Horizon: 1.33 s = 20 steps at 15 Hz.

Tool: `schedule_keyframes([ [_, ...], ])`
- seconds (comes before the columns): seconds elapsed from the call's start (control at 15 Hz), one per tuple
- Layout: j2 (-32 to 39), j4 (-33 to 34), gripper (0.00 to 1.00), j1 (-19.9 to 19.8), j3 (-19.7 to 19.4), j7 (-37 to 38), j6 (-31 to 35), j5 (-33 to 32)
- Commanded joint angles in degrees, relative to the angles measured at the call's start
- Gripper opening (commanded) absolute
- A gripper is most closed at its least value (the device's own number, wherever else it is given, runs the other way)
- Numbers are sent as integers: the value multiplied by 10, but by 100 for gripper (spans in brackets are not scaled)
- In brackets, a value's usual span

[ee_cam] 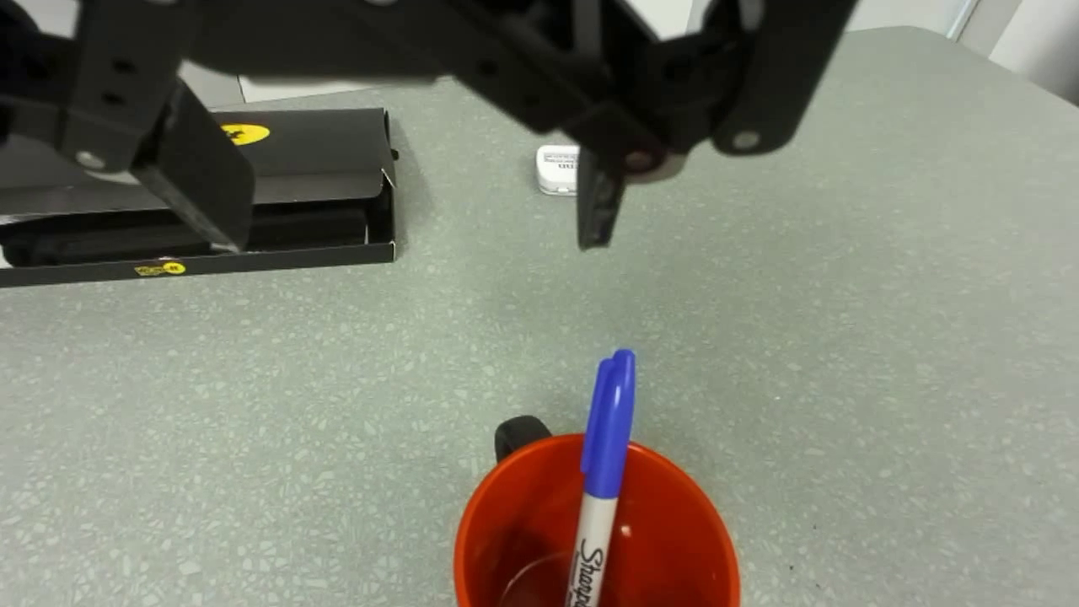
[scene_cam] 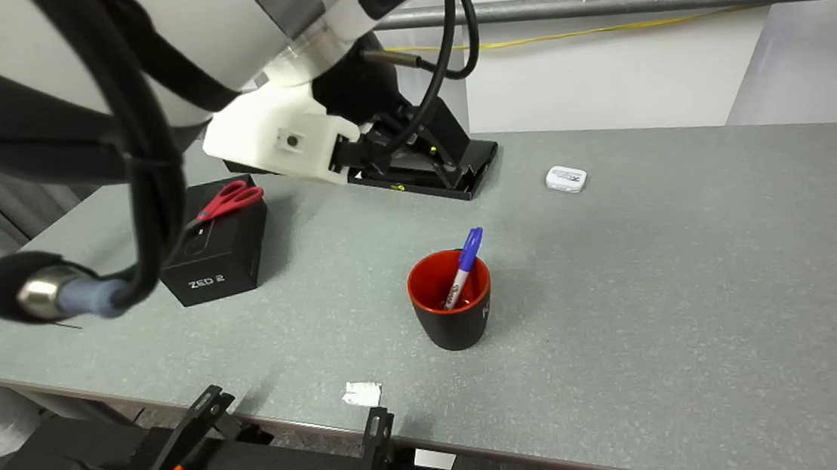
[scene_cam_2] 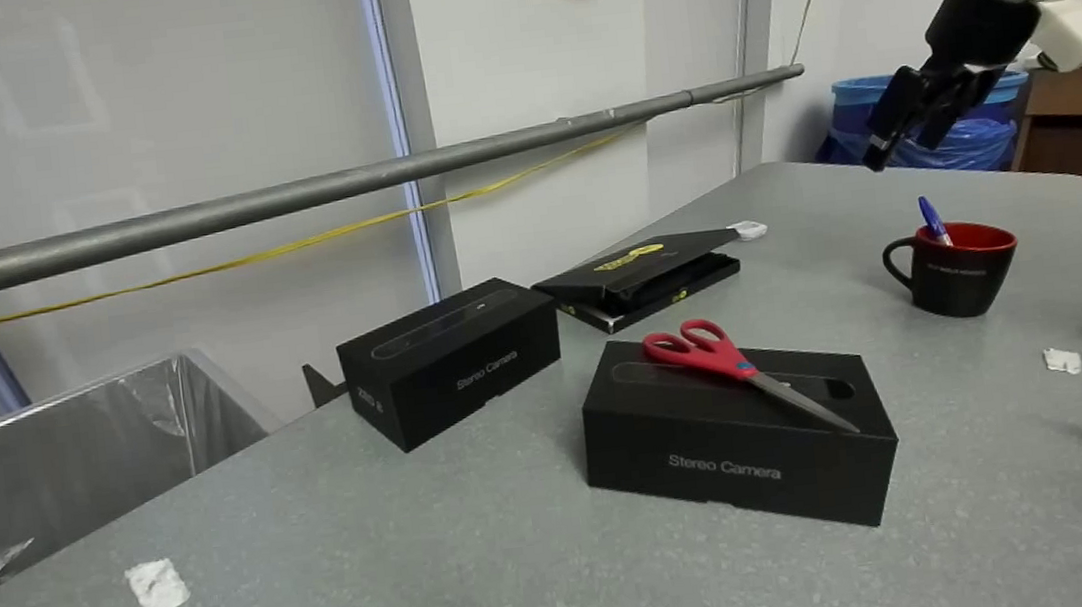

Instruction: Pick the marker from the cup and put it on the table

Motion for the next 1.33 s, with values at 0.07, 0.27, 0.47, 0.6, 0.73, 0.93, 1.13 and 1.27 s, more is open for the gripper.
schedule_keyframes([
  [0.07,0,0,100,0,0,1,0,0],
  [0.27,13,8,100,-4,4,9,-19,-10],
  [0.47,36,20,100,-4,7,21,-52,-19],
  [0.6,48,25,100,-2,9,28,-70,-22],
  [0.73,54,24,100,-1,10,34,-84,-27],
  [0.93,47,19,100,-2,11,62,-110,-56],
  [1.13,45,21,100,-6,5,96,-119,-83],
  [1.27,55,28,100,-10,-2,110,-111,-82],
])
